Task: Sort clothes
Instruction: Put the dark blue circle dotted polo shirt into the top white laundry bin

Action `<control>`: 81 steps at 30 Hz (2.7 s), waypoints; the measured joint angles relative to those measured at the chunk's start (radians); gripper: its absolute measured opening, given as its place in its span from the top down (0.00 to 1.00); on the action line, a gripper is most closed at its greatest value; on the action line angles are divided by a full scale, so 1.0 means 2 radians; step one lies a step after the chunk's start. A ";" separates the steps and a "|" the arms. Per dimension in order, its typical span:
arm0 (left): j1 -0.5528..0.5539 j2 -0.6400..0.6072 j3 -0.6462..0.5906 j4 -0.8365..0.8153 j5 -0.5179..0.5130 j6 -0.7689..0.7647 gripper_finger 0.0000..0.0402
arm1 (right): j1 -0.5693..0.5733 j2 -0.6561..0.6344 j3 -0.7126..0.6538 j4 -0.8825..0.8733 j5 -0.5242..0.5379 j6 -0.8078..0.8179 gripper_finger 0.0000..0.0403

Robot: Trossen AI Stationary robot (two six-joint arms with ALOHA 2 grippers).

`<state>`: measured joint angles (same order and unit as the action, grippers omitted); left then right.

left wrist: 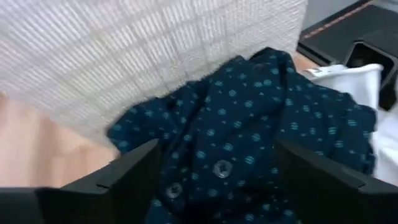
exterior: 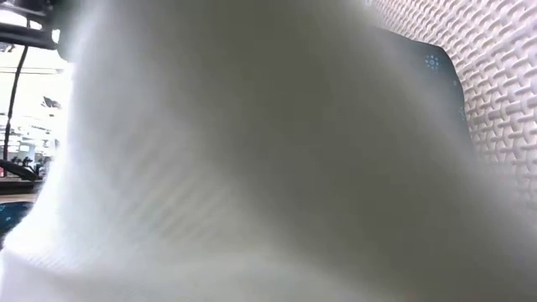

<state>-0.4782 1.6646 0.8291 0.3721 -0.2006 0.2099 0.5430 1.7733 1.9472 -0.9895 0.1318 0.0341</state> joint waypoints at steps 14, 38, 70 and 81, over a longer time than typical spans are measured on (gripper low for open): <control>0.035 0.088 0.011 0.055 0.060 -0.013 0.08 | -0.001 0.000 0.000 0.016 0.000 -0.002 0.59; 0.034 0.154 0.045 0.030 0.049 0.016 0.93 | -0.001 0.000 0.000 0.026 0.000 0.009 0.59; -0.039 -0.133 0.040 -0.181 -0.222 0.042 0.93 | 0.002 -0.001 -0.047 0.091 0.015 -0.004 0.37; -0.057 -0.144 0.041 -0.170 -0.238 0.038 0.93 | -0.018 -0.001 -0.077 0.129 0.056 -0.029 0.26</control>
<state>-0.5931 1.3772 0.9115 0.0319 -0.6765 0.2861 0.5067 1.7720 1.7941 -0.7307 0.2428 -0.0238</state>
